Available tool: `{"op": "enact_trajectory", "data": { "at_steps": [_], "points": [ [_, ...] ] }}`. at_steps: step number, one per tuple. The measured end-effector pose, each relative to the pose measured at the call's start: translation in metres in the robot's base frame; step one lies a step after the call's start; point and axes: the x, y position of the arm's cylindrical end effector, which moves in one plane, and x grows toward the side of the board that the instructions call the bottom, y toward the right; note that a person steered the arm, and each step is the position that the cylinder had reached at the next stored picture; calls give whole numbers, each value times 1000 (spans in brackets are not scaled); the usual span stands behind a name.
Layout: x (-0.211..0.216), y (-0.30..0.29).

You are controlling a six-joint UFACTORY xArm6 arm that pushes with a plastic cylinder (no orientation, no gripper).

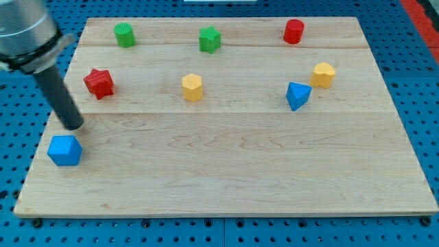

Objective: Push the yellow hexagon to the bottom center of the board

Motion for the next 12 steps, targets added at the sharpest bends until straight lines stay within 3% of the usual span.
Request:
{"op": "enact_trajectory", "data": {
  "at_steps": [1,2,3,4,6,7,8,9,11,12],
  "points": [
    [35,0],
    [10,8],
    [-61,52],
    [-101,121],
    [-126,183],
    [-106,239],
    [-31,263],
    [-7,265],
    [-80,226],
    [-90,204]
  ]
}}
